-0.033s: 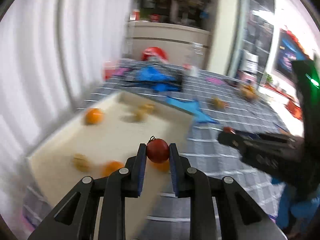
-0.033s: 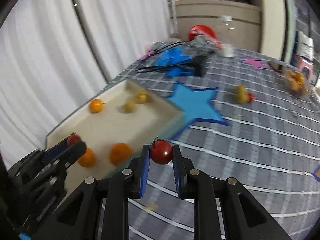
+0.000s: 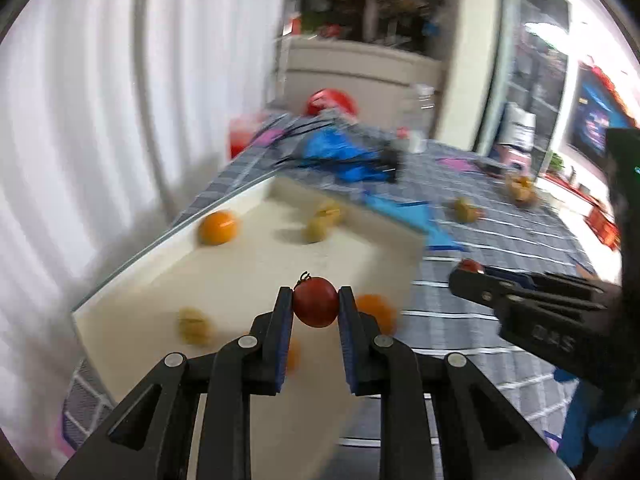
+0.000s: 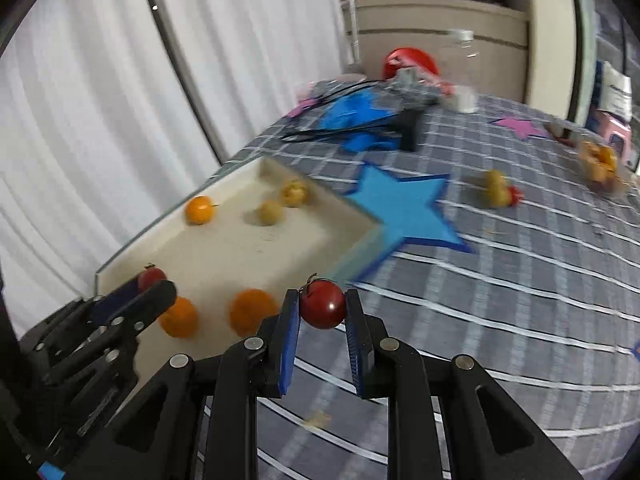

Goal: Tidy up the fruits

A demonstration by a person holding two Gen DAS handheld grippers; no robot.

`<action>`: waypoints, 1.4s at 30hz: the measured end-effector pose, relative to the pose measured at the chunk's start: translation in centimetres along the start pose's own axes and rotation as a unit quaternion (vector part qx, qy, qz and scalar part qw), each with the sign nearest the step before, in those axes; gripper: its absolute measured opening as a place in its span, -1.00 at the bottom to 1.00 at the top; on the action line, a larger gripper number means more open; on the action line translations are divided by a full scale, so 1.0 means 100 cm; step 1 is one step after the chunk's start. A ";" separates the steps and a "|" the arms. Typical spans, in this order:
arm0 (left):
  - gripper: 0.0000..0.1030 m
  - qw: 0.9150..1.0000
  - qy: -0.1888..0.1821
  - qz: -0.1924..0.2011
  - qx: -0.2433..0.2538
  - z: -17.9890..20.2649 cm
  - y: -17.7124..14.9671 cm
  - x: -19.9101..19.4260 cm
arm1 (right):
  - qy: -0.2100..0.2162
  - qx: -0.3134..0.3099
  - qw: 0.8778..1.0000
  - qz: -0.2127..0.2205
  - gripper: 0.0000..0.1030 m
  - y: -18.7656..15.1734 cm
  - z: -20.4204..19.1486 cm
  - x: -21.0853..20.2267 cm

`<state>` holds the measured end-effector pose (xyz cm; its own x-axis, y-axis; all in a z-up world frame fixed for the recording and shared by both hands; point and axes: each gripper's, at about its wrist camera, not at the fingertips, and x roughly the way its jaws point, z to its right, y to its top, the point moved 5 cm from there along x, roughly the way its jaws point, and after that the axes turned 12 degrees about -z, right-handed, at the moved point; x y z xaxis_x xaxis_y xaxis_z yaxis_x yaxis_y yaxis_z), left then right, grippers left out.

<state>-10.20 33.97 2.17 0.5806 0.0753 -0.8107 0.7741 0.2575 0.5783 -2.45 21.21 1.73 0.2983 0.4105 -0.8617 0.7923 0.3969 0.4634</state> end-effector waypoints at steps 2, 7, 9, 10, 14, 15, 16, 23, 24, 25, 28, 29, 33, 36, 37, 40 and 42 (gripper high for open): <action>-0.53 1.000 0.014 -0.014 -0.017 -0.018 0.002 0.012 | 0.001 -0.010 1.000 0.000 -0.55 0.009 -0.013 0.011; -0.03 0.998 0.032 -0.045 -0.035 -0.031 -0.005 0.031 | 0.030 0.003 0.999 -0.031 -0.19 0.020 -0.020 0.034; 0.49 0.999 0.026 -0.027 -0.034 -0.029 -0.007 0.022 | 0.052 0.012 0.998 -0.023 0.53 0.019 -0.015 0.027; 0.60 0.999 0.030 -0.003 -0.032 -0.025 -0.007 0.012 | 0.042 0.017 0.999 -0.018 0.77 0.018 -0.010 0.021; 0.63 0.999 0.029 0.031 0.013 0.005 -0.008 -0.006 | 0.014 0.041 0.999 0.019 0.99 0.004 0.022 -0.017; 0.63 0.999 0.021 0.032 0.025 0.015 -0.010 -0.009 | 0.006 0.056 0.998 0.021 0.99 -0.004 0.036 -0.025; 0.64 0.999 0.009 0.032 0.040 0.030 -0.014 -0.011 | -0.012 0.080 0.997 0.020 0.99 -0.015 0.054 -0.033; 0.75 0.987 -0.054 -0.024 0.146 0.135 -0.056 0.014 | -0.136 0.193 0.972 0.001 0.99 -0.096 0.167 -0.051; 0.75 0.987 -0.054 -0.029 0.151 0.141 -0.058 0.017 | -0.159 0.211 0.965 -0.003 0.99 -0.112 0.187 -0.053; 0.75 0.986 -0.055 -0.033 0.156 0.148 -0.061 0.022 | -0.169 0.220 0.961 -0.004 0.99 -0.120 0.197 -0.053; 0.75 0.983 -0.045 -0.052 0.169 0.163 -0.065 0.040 | -0.199 0.250 0.948 0.016 1.00 -0.146 0.226 -0.063; 0.75 0.982 -0.035 -0.065 0.173 0.166 -0.066 0.045 | -0.178 0.257 0.949 0.036 0.99 -0.149 0.227 -0.069; 0.82 0.980 -0.047 -0.080 0.178 0.168 -0.070 0.049 | -0.175 0.252 0.951 0.037 0.99 -0.145 0.226 -0.070; 0.88 0.981 -0.054 -0.090 0.164 0.164 -0.069 0.052 | -0.206 0.236 0.950 0.011 0.99 -0.139 0.222 -0.063; 0.91 0.982 -0.048 -0.092 0.158 0.162 -0.069 0.053 | -0.208 0.235 0.949 0.009 0.99 -0.139 0.221 -0.062; 0.98 0.983 -0.041 -0.097 0.151 0.161 -0.069 0.053 | -0.204 0.237 0.950 0.013 0.99 -0.142 0.220 -0.063; 0.99 0.983 -0.043 -0.098 0.151 0.161 -0.069 0.054 | -0.202 0.238 0.950 0.015 0.99 -0.144 0.220 -0.062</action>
<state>-8.31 17.14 -4.74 0.4228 -0.0321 -0.9057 0.9048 -0.0406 0.4238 -3.97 -5.14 -4.16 0.4280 0.0281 -0.9034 0.9026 -0.0649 0.4256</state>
